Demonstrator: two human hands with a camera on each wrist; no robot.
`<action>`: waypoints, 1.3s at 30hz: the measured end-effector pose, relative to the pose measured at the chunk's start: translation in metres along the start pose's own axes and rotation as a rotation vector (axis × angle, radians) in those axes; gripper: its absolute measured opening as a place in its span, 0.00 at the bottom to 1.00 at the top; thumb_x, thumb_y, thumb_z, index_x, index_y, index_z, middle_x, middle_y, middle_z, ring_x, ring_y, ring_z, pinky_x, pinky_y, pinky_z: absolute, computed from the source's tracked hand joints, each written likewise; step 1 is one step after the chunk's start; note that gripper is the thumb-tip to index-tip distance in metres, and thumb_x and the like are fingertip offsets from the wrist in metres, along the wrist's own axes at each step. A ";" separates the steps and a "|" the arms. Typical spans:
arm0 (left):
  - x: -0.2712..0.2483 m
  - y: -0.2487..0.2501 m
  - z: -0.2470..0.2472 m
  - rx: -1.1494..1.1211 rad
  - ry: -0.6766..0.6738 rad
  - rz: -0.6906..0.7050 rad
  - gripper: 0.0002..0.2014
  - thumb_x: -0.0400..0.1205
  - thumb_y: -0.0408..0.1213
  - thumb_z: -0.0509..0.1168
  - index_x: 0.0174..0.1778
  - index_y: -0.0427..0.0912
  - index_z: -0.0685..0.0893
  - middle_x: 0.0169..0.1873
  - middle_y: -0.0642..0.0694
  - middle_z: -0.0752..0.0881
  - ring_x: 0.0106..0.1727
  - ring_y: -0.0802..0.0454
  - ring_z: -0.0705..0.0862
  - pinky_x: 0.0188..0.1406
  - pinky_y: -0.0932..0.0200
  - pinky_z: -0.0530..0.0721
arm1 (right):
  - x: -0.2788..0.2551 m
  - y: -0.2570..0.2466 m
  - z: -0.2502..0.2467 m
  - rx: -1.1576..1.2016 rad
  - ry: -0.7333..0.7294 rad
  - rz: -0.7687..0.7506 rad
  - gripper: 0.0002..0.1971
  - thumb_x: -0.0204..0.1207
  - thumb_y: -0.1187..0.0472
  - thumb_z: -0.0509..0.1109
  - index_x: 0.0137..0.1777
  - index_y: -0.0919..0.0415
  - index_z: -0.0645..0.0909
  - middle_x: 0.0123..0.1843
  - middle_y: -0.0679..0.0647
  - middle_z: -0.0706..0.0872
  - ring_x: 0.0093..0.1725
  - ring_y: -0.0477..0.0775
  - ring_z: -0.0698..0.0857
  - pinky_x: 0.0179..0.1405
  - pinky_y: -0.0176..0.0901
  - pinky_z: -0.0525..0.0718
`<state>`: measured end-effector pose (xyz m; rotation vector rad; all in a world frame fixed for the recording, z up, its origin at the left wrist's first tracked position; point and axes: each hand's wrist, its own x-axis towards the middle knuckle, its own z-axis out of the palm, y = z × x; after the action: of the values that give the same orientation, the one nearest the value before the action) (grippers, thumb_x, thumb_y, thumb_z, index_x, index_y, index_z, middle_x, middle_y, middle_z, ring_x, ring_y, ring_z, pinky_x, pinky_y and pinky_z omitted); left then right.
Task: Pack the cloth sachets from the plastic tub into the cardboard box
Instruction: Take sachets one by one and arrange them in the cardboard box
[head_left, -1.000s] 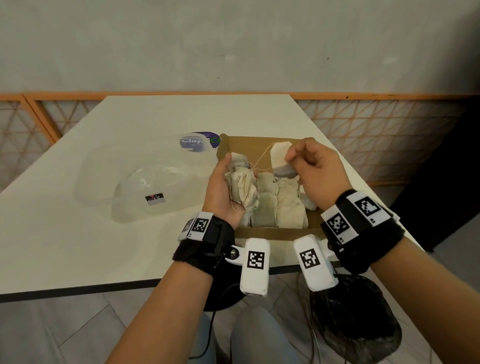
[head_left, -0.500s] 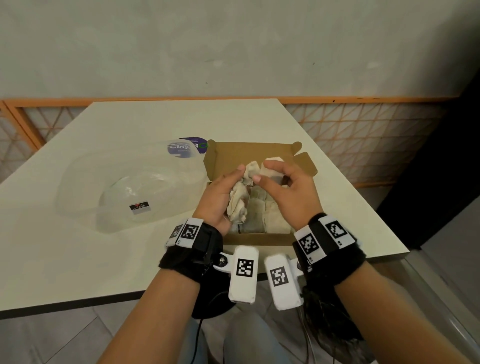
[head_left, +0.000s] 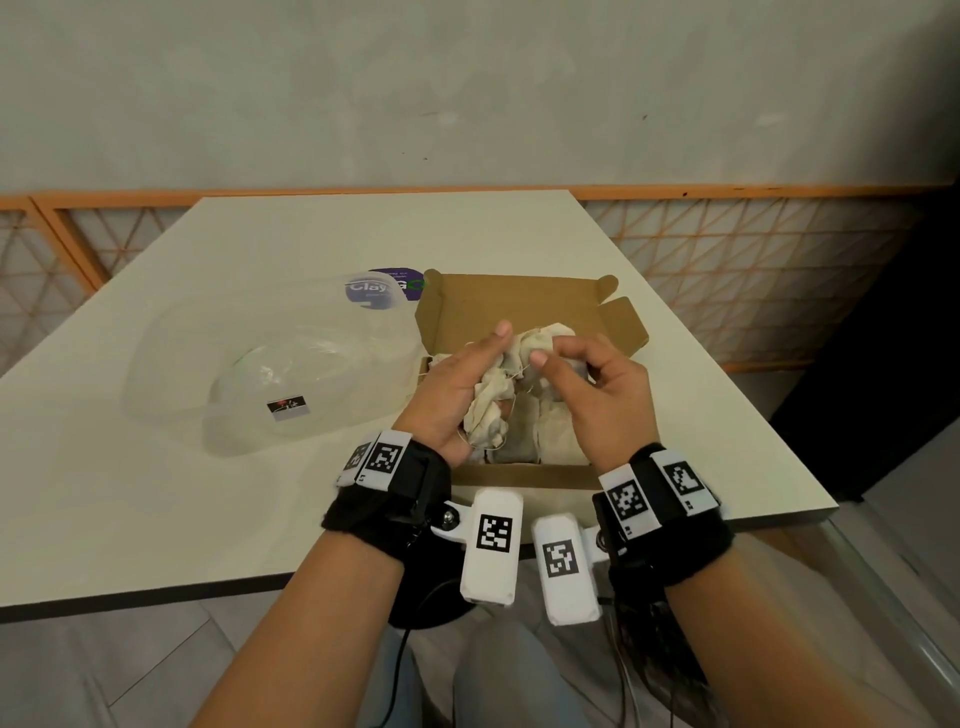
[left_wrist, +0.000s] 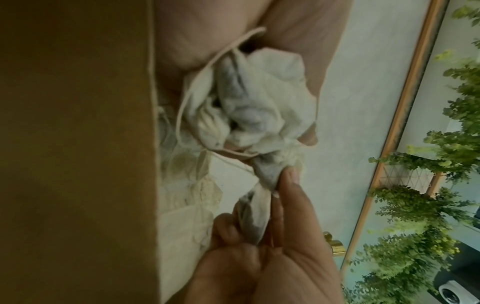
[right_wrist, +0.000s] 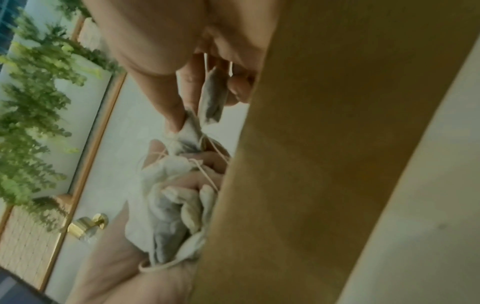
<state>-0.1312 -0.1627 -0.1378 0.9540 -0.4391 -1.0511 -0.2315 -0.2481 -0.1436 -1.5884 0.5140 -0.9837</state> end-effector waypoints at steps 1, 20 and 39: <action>-0.001 0.000 0.001 -0.006 -0.011 0.008 0.21 0.75 0.46 0.66 0.58 0.35 0.80 0.26 0.45 0.85 0.18 0.57 0.82 0.17 0.69 0.79 | 0.001 0.000 -0.001 0.036 0.018 0.010 0.03 0.71 0.61 0.75 0.38 0.52 0.86 0.41 0.54 0.83 0.39 0.53 0.81 0.43 0.44 0.83; 0.002 -0.001 -0.001 -0.022 0.135 0.085 0.04 0.81 0.36 0.65 0.42 0.39 0.81 0.28 0.42 0.84 0.19 0.55 0.82 0.16 0.68 0.79 | 0.003 -0.002 -0.001 0.126 0.003 0.111 0.05 0.73 0.63 0.73 0.38 0.56 0.89 0.31 0.49 0.88 0.30 0.46 0.82 0.36 0.41 0.84; 0.012 -0.001 -0.013 -0.155 0.247 -0.015 0.08 0.84 0.42 0.61 0.42 0.42 0.79 0.23 0.47 0.82 0.18 0.55 0.80 0.18 0.66 0.76 | 0.014 -0.018 -0.001 -0.130 -0.046 0.087 0.07 0.74 0.64 0.72 0.41 0.50 0.87 0.40 0.52 0.89 0.40 0.52 0.88 0.45 0.38 0.84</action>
<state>-0.1170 -0.1679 -0.1469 0.9351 -0.1451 -0.9516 -0.2283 -0.2548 -0.1223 -1.6855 0.6203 -0.8601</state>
